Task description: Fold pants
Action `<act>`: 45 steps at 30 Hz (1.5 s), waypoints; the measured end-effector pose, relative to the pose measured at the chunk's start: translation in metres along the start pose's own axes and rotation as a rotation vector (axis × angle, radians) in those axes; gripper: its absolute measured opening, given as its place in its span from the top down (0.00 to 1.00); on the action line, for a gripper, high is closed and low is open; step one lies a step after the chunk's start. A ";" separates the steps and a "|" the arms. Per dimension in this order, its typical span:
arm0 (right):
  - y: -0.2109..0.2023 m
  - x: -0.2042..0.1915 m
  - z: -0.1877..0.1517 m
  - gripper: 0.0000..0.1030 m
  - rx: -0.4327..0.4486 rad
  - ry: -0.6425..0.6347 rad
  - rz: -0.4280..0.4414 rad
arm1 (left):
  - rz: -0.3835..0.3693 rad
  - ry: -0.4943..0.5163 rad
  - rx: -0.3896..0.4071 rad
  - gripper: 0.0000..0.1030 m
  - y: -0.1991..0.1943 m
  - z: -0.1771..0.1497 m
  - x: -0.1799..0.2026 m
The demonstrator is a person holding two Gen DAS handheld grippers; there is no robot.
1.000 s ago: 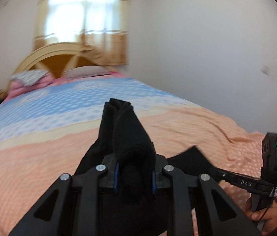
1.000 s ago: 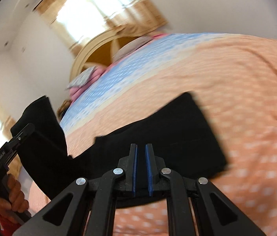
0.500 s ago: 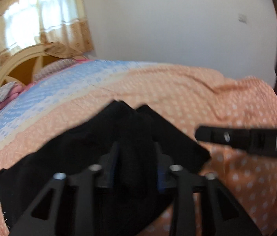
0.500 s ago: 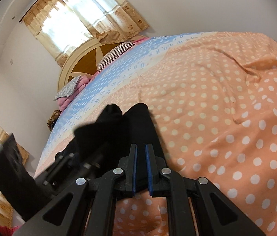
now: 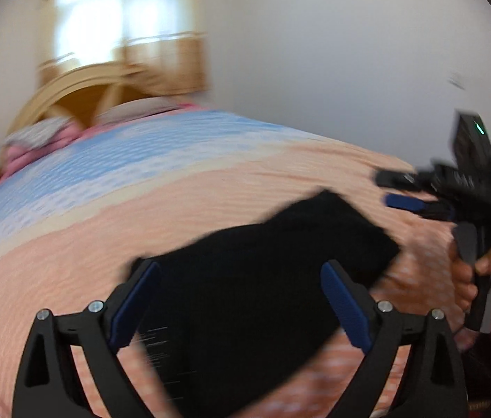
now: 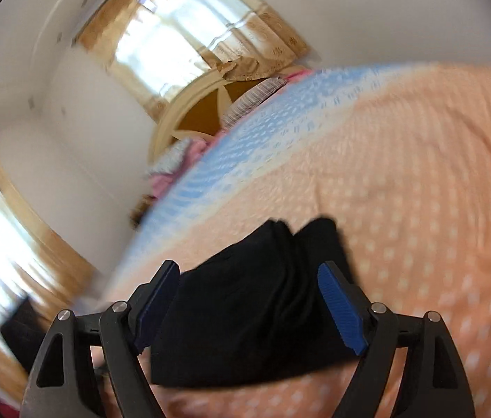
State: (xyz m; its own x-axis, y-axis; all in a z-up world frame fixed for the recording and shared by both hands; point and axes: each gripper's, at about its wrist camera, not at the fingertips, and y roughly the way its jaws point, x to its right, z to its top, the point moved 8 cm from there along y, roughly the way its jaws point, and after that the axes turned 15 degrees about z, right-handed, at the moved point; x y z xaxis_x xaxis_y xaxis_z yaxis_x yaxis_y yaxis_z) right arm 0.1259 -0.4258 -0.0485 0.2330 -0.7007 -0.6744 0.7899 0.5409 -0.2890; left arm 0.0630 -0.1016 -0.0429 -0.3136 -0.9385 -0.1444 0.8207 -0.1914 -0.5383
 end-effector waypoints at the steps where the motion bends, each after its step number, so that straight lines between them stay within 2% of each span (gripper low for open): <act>1: 0.011 0.001 0.000 0.21 -0.025 -0.027 -0.007 | 0.056 -0.045 -0.025 0.06 0.006 -0.003 -0.020; 3: 0.038 0.013 -0.007 0.33 -0.118 -0.049 -0.079 | 0.126 -0.115 -0.080 0.06 0.015 -0.012 -0.049; 5: 0.055 0.026 -0.022 0.42 -0.199 -0.029 -0.136 | 0.150 -0.174 -0.110 0.06 0.017 -0.020 -0.068; 6: 0.059 0.031 -0.031 0.44 -0.229 -0.037 -0.183 | 0.159 -0.195 -0.117 0.06 0.018 -0.024 -0.076; 7: 0.058 0.029 -0.034 0.51 -0.224 -0.068 -0.212 | 0.169 -0.209 -0.126 0.06 0.018 -0.028 -0.082; 8: 0.057 0.026 -0.035 0.65 -0.220 -0.102 -0.237 | 0.179 -0.216 -0.137 0.06 0.021 -0.030 -0.085; 9: 0.059 0.020 -0.037 0.74 -0.235 -0.128 -0.242 | 0.189 -0.219 -0.145 0.06 0.023 -0.032 -0.087; 11: 0.062 0.011 -0.039 0.81 -0.253 -0.163 -0.246 | 0.212 -0.233 -0.158 0.06 0.028 -0.034 -0.089; 13: 0.065 0.000 -0.036 0.82 -0.271 -0.263 -0.284 | 0.220 -0.254 -0.165 0.06 0.029 -0.036 -0.091; 17: 0.037 -0.028 -0.007 0.83 -0.178 -0.388 -0.263 | 0.230 -0.261 -0.186 0.06 0.037 -0.042 -0.098; 19: 0.029 -0.019 -0.004 0.83 -0.189 -0.404 -0.305 | 0.229 -0.251 -0.186 0.06 0.041 -0.043 -0.094; 21: 0.029 0.006 -0.012 0.82 -0.237 -0.359 -0.314 | 0.228 -0.241 -0.188 0.06 0.052 -0.044 -0.088; 23: 0.034 0.036 -0.030 0.78 -0.289 -0.238 -0.260 | 0.233 -0.217 -0.198 0.06 0.057 -0.046 -0.081; 24: 0.035 0.048 -0.029 0.77 -0.278 -0.133 -0.220 | 0.234 -0.204 -0.199 0.06 0.058 -0.046 -0.077; 26: 0.028 0.051 -0.021 0.64 -0.229 -0.079 -0.177 | 0.231 -0.178 -0.185 0.06 0.055 -0.042 -0.070; 29: 0.017 0.048 -0.016 0.64 -0.235 -0.058 -0.188 | 0.220 -0.149 -0.150 0.06 0.049 -0.032 -0.061; 33: -0.015 0.024 0.009 0.64 -0.122 -0.123 -0.241 | 0.198 -0.113 -0.108 0.06 0.052 -0.016 -0.044; 35: -0.010 0.010 0.009 0.64 -0.165 -0.162 -0.248 | 0.174 -0.105 -0.123 0.06 0.059 -0.014 -0.035; 37: 0.005 -0.008 -0.004 0.64 -0.231 -0.193 -0.195 | 0.161 -0.113 -0.172 0.06 0.067 -0.017 -0.035; 39: 0.023 -0.025 -0.024 0.64 -0.291 -0.208 -0.125 | 0.155 -0.155 -0.186 0.06 0.067 -0.022 -0.047; 42: 0.053 -0.056 -0.047 0.64 -0.355 -0.249 0.003 | 0.193 -0.177 -0.186 0.06 0.062 -0.033 -0.073; 45: 0.087 -0.081 -0.063 0.64 -0.409 -0.368 0.001 | 0.230 -0.166 -0.183 0.07 0.062 -0.042 -0.095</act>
State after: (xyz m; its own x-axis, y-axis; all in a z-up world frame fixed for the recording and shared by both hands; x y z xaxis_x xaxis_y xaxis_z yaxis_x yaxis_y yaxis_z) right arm 0.1402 -0.2923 -0.0623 0.4750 -0.7768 -0.4136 0.5221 0.6270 -0.5781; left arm 0.1234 -0.0121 -0.0975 -0.0362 -0.9879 -0.1505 0.7566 0.0713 -0.6499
